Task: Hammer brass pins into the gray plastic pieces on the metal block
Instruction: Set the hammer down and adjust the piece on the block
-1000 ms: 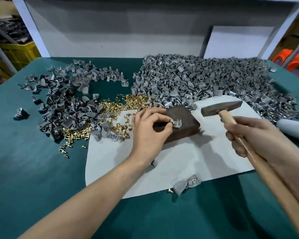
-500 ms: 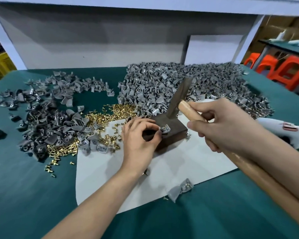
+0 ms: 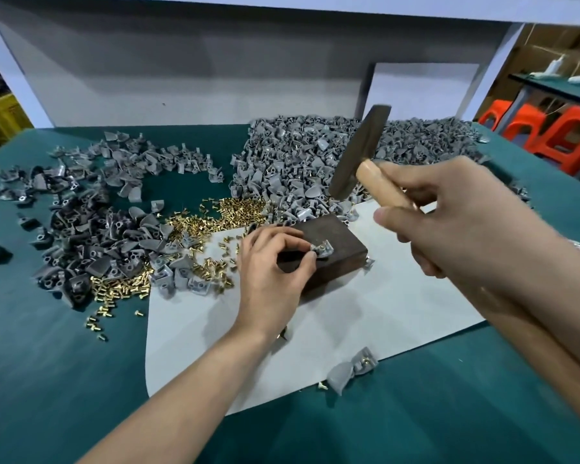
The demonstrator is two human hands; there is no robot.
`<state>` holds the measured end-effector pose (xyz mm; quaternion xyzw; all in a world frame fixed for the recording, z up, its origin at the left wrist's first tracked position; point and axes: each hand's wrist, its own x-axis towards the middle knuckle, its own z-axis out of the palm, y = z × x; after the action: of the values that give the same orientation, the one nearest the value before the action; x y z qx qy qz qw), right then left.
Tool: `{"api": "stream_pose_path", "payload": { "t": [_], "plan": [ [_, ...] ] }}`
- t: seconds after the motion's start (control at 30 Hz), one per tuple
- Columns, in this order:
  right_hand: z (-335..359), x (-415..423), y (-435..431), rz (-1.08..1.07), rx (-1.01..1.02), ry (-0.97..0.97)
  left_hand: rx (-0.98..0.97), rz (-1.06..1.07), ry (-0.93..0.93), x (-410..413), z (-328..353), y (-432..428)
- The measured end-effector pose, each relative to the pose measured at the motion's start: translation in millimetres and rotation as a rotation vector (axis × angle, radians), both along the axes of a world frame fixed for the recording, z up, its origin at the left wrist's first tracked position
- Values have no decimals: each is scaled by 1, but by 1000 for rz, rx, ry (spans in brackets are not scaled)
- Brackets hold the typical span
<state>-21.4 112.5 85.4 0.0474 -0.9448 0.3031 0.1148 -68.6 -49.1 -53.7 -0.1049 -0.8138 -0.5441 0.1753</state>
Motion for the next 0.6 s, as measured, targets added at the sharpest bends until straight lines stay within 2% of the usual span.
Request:
{"api": "stream_pose_path", "payload": {
  "t": [0.07, 0.17, 0.23, 0.33, 0.37, 0.43, 0.5, 0.6],
  "plan": [
    [-7, 3, -8, 2, 61, -28, 20, -2, -7, 0, 0, 0],
    [-26, 6, -22, 87, 287, -149, 58, 14, -41, -1, 2, 1],
    [-18, 5, -19, 95, 331, -113, 56, 12, -37, 0, 2, 1],
    [1, 6, -9, 10, 136, 91, 53, -5, -19, 1, 2, 1],
    [1, 8, -13, 4, 109, 97, 57, -4, -20, 1, 3, 1],
    [-19, 13, -24, 71, 223, -51, 56, 8, -32, 1, 3, 1],
    [-31, 17, -25, 73, 230, -132, 45, 5, -36, 1, 4, 1],
    [-14, 16, -10, 15, 105, 22, 46, -7, -29, 1, 4, 1]
  ]
}}
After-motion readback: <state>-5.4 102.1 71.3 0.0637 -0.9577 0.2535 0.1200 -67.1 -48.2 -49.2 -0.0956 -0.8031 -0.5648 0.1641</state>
